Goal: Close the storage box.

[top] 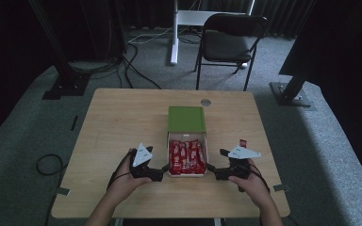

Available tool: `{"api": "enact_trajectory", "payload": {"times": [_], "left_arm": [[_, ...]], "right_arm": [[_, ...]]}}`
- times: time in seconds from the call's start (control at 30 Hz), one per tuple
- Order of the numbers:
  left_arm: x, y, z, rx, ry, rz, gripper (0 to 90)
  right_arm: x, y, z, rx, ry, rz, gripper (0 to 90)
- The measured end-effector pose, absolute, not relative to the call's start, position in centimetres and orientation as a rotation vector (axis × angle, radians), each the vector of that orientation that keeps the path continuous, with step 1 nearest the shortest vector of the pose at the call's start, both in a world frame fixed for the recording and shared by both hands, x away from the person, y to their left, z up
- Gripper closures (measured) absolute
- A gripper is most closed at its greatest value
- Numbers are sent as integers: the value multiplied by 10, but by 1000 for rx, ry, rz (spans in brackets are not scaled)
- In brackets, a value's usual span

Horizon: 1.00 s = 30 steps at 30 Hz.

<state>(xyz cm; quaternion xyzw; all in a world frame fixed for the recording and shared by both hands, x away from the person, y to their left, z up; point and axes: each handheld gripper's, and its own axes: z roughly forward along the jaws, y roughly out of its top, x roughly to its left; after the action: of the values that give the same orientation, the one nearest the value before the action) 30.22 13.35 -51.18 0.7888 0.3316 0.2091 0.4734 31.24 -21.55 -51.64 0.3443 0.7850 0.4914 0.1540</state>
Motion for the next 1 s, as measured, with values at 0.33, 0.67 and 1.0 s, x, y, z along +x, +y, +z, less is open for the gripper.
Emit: {"api": "enact_trajectory", "payload": {"times": [0.33,0.67,1.0], "left_arm": [[309,131,-516,1934,819,496,59],[314,131,-515,1940,830,498,59],[319,132,-513,1944,852,500,59]], "right_arm": [[315,-215,-517,990,2252,1416,120],[318,-214,-517,993,2244,1409,119],[322,-211,-516,1004,2243,1406,119]]}}
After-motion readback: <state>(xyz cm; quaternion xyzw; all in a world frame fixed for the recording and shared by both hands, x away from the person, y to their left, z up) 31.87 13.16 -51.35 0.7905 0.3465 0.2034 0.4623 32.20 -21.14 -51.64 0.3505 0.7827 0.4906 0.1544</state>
